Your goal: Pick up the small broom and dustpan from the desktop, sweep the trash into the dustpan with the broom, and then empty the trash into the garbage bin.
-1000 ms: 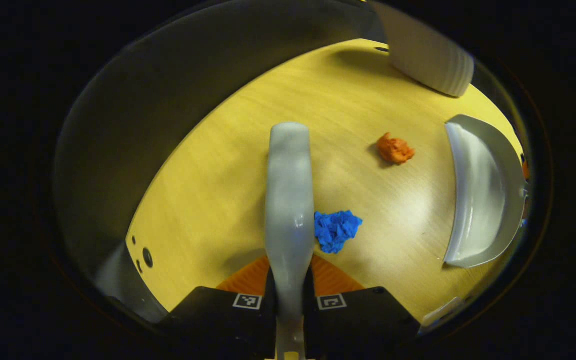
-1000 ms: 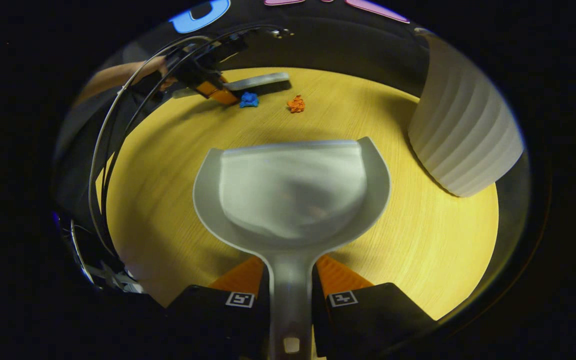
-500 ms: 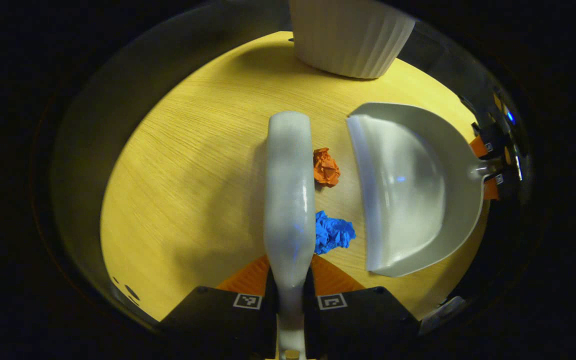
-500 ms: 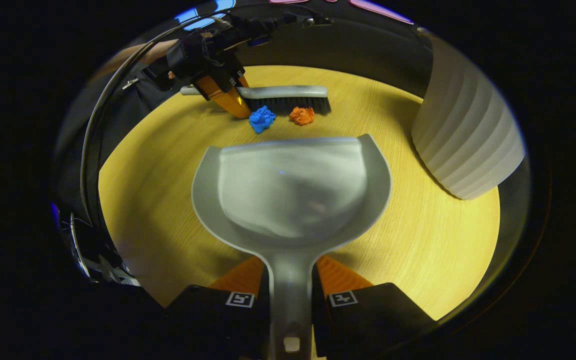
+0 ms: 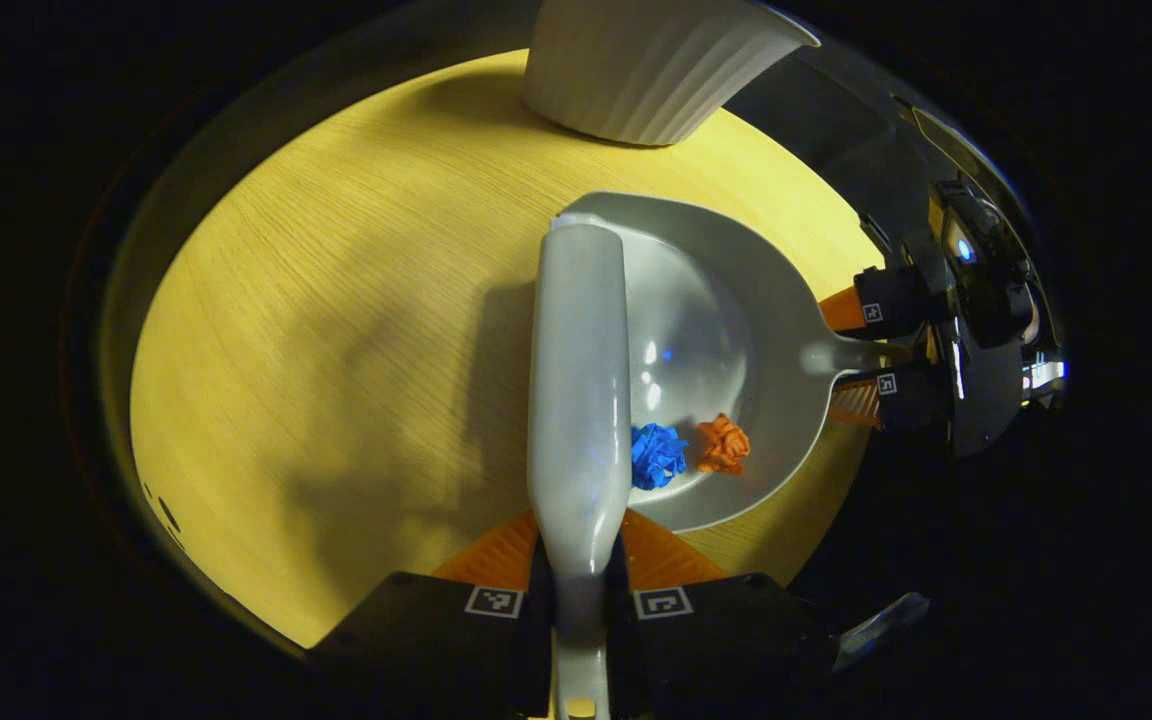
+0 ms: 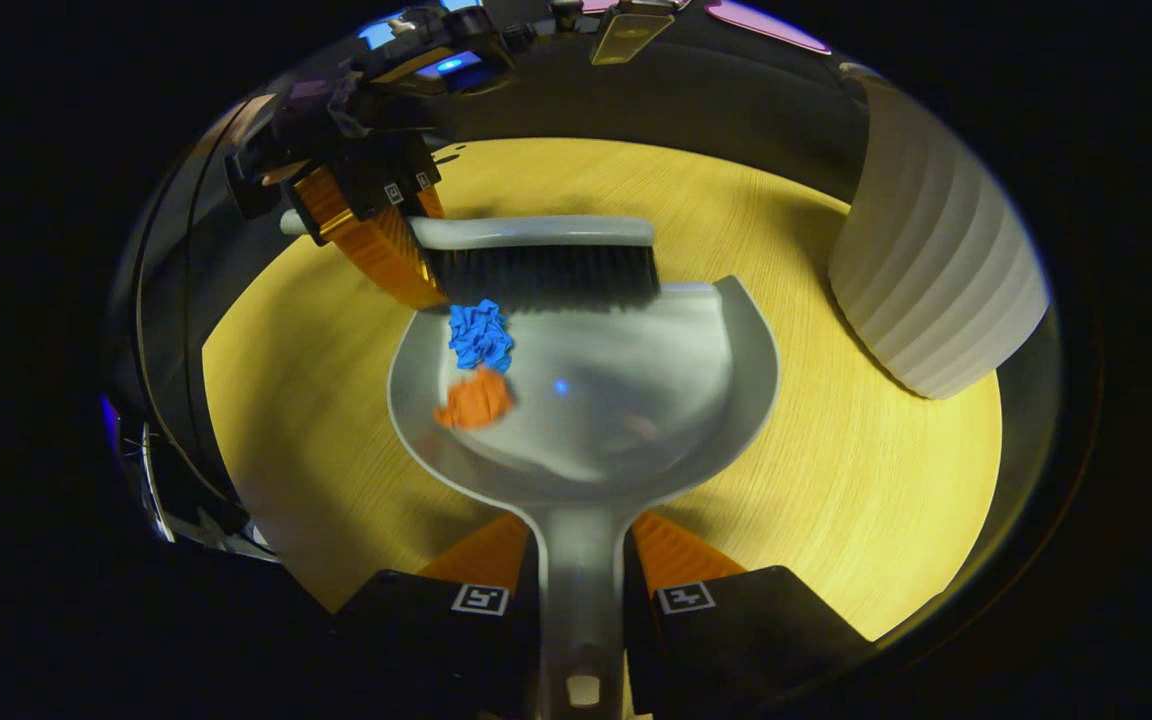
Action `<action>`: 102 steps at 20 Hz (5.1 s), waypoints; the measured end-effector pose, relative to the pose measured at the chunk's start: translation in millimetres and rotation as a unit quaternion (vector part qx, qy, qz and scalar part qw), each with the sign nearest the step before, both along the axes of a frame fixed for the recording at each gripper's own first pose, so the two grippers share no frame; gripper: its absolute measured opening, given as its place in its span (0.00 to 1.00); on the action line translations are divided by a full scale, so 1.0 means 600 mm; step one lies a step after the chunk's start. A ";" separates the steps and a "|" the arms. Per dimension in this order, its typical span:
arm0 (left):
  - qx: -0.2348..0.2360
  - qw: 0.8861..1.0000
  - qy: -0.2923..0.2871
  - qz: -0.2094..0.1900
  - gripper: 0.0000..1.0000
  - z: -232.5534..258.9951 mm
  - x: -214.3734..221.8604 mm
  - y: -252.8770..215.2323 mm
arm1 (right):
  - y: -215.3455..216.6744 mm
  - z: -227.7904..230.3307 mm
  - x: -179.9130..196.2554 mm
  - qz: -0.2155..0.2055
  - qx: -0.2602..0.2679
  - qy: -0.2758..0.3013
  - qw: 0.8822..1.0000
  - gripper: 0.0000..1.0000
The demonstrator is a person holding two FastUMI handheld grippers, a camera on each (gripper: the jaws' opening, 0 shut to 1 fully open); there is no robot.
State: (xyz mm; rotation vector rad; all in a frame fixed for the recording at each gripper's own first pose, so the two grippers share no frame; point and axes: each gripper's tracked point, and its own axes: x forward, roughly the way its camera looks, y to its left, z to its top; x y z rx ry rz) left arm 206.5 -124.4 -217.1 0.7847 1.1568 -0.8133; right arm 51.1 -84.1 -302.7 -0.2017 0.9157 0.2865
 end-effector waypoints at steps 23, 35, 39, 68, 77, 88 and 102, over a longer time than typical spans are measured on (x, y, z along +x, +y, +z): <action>-0.192 0.935 -0.141 0.261 0.26 -0.116 -0.030 0.296 | 0.006 0.062 0.003 -0.090 0.001 -0.065 0.994 0.39; -0.210 0.915 -0.141 0.314 0.26 -0.127 -0.097 0.326 | -0.020 0.105 0.030 -0.161 0.016 -0.111 0.981 0.39; -0.235 0.895 -0.142 0.351 0.26 -0.122 -0.110 0.340 | -0.030 0.113 0.049 -0.188 0.018 -0.118 0.975 0.39; -0.273 0.804 -0.181 0.495 0.26 -0.088 -0.089 0.409 | -0.180 0.194 0.111 -0.146 -0.371 -0.150 0.905 0.39; -0.265 0.800 -0.174 0.509 0.26 -0.099 -0.093 0.416 | -0.191 0.248 0.115 -0.067 -0.527 -0.171 0.830 0.39; -0.284 0.802 -0.171 0.498 0.26 -0.080 -0.077 0.389 | -0.187 0.300 0.120 0.043 -0.650 -0.150 0.743 0.38; -0.282 0.805 -0.176 0.492 0.26 -0.069 -0.079 0.375 | -0.171 0.318 0.118 -0.028 -0.509 -0.191 0.839 0.39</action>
